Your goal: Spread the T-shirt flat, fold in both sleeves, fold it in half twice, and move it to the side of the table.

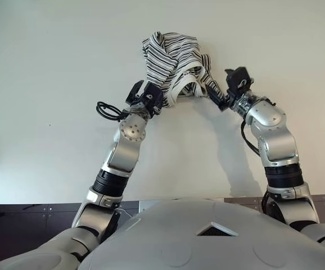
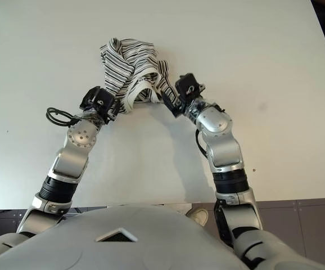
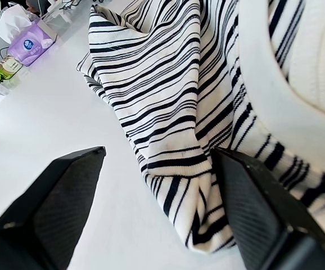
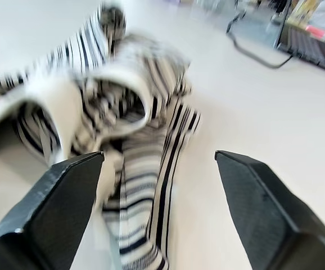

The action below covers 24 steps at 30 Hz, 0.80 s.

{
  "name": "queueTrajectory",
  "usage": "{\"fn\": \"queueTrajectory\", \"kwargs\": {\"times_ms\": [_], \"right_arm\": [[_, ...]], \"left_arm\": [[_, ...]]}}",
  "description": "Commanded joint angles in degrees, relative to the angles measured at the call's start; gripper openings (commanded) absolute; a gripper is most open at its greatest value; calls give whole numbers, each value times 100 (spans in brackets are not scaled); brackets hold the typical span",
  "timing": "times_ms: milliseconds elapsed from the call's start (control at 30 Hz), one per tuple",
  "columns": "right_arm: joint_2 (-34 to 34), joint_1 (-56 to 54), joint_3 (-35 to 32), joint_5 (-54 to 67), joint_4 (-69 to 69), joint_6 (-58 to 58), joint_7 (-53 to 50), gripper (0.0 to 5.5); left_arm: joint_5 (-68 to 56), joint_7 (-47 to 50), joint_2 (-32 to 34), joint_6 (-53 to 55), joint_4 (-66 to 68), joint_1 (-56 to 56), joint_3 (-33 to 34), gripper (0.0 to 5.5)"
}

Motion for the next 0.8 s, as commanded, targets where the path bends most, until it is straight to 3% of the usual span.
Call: {"fn": "queueTrajectory", "kwargs": {"times_ms": [33,167,300,500,700,800], "right_arm": [[-275,-344,359,-639,744,-159,-151,365],[-641,61,940,-1467,1661,-445,-366,365],[-941,445,778,-1561,1588,-456,-434,365],[-1781,1100,201,-1479,1217,-297,-215,365],[-1510,578,-371,-1442,1542,-203,-947,365],[-1015,165,-919,-1143,1351,-639,-1753,365]], "left_arm": [[124,-221,234,93,126,388,-151,352],[197,-285,338,-12,155,402,-128,352],[152,-238,650,-56,-138,941,301,352],[-749,-28,555,89,-215,1593,2266,352],[-2199,2,-347,491,-350,1355,3485,352],[-2692,-401,-470,559,-413,1385,3361,352]]}}
